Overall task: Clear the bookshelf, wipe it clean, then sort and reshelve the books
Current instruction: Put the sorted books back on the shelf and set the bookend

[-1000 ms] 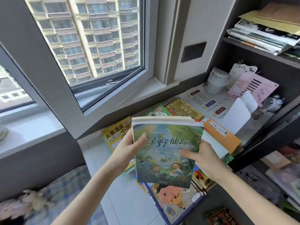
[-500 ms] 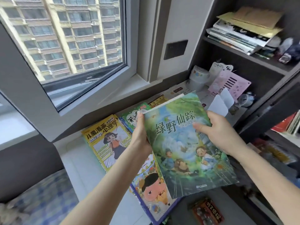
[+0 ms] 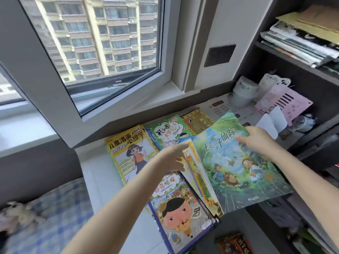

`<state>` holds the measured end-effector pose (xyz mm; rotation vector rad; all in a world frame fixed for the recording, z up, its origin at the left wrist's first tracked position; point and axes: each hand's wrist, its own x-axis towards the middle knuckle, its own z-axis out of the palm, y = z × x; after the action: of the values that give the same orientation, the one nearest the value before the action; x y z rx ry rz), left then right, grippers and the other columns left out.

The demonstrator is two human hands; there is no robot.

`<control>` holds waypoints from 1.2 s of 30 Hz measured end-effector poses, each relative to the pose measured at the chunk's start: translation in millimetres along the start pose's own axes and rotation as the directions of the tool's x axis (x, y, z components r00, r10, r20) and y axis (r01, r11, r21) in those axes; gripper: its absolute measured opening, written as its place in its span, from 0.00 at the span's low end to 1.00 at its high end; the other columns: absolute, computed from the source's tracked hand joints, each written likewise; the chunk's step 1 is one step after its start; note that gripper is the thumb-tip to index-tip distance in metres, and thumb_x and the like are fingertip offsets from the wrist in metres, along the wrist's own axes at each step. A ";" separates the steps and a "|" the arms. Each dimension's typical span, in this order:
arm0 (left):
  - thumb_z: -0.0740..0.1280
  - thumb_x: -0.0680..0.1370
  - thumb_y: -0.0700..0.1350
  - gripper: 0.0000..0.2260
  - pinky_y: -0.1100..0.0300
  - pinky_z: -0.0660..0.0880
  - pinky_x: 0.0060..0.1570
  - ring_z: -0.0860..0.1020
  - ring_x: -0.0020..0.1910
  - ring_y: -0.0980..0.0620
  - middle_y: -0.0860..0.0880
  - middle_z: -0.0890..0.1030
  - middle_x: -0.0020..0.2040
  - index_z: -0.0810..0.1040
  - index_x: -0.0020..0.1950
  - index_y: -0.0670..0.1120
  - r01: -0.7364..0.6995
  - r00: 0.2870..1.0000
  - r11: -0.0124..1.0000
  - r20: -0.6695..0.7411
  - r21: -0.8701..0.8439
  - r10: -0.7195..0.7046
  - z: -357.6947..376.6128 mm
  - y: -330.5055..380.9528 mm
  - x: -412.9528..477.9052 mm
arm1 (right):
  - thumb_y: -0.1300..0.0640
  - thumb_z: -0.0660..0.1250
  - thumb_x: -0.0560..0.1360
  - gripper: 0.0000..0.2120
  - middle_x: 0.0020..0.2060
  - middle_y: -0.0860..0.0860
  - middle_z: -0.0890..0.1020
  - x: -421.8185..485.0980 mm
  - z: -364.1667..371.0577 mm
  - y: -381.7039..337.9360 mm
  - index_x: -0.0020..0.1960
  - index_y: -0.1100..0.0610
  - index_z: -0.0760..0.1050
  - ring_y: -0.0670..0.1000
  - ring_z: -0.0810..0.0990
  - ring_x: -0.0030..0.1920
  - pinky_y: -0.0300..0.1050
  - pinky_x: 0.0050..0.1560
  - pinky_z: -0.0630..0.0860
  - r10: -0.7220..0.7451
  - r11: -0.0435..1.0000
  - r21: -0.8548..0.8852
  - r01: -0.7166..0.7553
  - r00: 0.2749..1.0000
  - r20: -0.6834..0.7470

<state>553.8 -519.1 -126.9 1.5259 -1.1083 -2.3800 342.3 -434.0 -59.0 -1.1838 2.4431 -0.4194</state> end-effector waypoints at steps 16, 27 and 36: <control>0.66 0.79 0.43 0.11 0.57 0.79 0.35 0.82 0.36 0.48 0.42 0.83 0.42 0.77 0.56 0.37 -0.328 0.904 0.913 -0.362 -0.244 0.228 -119.7 -114.9 -67.9 | 0.56 0.64 0.79 0.25 0.61 0.56 0.75 -63.1 117.1 -120.9 0.72 0.66 0.63 0.48 0.77 0.38 0.39 0.29 0.74 -0.138 0.875 0.475 -0.094 0.892 0.431; 0.62 0.81 0.37 0.07 0.53 0.76 0.31 0.77 0.36 0.44 0.39 0.79 0.41 0.73 0.55 0.33 -0.093 0.750 0.929 -0.639 -0.358 -0.170 -209.2 -213.0 -77.6 | 0.62 0.59 0.79 0.16 0.53 0.59 0.77 -98.7 286.9 -157.1 0.65 0.64 0.69 0.57 0.77 0.47 0.45 0.41 0.71 -0.168 0.985 0.075 0.158 0.737 0.654; 0.61 0.80 0.44 0.14 0.52 0.68 0.57 0.71 0.61 0.40 0.38 0.71 0.62 0.69 0.62 0.38 0.479 0.514 0.773 -0.847 0.417 0.139 -220.5 -202.6 -44.9 | 0.62 0.60 0.79 0.14 0.56 0.61 0.78 -19.7 268.4 -153.9 0.63 0.65 0.72 0.61 0.77 0.55 0.46 0.44 0.71 -0.186 0.952 -0.164 0.258 0.915 0.359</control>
<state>815.0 -465.5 -270.5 2.6759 -1.4926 -0.8940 583.6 -536.0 -224.8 -1.4933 2.0975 -0.0109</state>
